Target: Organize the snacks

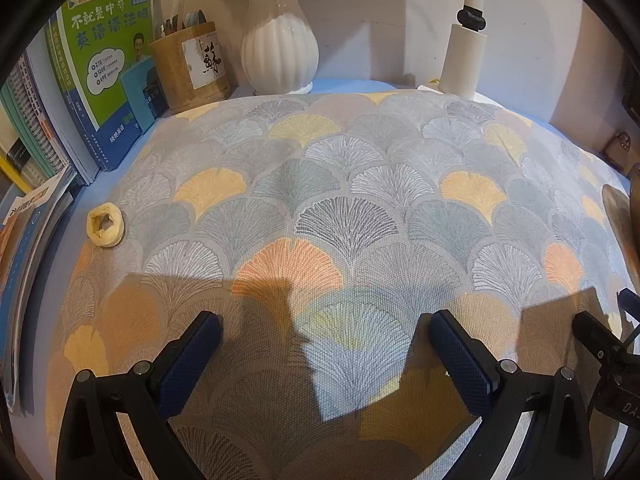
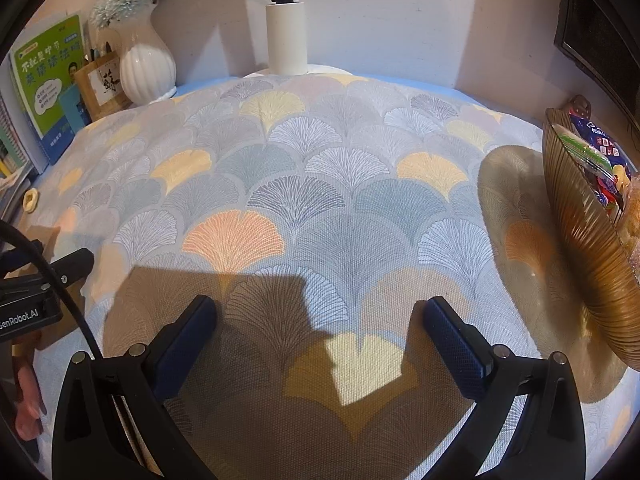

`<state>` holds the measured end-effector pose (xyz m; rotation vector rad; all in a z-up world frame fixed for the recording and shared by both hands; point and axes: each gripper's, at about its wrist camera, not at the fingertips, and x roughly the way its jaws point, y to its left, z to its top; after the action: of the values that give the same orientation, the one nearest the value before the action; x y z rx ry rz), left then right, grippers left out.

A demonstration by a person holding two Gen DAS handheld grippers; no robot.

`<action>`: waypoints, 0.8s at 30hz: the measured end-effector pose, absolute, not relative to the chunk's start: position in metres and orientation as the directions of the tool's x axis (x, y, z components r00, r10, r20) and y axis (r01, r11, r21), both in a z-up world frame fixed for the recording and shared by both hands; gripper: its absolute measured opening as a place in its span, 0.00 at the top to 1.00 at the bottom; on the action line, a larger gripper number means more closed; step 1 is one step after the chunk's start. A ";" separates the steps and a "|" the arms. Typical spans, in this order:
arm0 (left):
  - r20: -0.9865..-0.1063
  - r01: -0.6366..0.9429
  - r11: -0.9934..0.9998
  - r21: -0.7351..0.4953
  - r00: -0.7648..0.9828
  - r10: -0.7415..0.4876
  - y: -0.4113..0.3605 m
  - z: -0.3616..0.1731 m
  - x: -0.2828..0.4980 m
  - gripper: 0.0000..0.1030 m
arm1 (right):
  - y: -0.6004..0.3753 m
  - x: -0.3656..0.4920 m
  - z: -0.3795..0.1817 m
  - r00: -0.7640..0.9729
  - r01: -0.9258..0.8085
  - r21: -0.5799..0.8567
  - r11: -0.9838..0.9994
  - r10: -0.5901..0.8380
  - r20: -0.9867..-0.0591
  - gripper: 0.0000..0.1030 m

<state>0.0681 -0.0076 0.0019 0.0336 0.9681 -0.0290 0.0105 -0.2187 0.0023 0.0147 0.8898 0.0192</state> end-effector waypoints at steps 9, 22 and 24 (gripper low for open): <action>-0.823 0.037 0.999 0.016 0.567 -0.008 -0.008 0.001 0.068 0.00 | -0.219 0.011 0.003 0.629 -0.011 0.020 1.000 0.023 -0.777 0.00; -0.824 0.038 0.999 0.014 0.567 -0.010 -0.008 0.001 0.069 0.00 | -0.219 0.011 0.004 0.629 -0.012 0.020 1.000 0.023 -0.777 0.00; -0.823 0.036 0.999 0.011 0.567 -0.011 -0.008 0.000 0.069 0.00 | -0.219 0.011 0.004 0.629 -0.012 0.020 1.000 0.023 -0.777 0.00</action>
<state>0.0686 -0.0076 0.0004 0.0279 0.9671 -0.0278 0.0106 -0.2186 0.0035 0.0133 0.8906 0.0198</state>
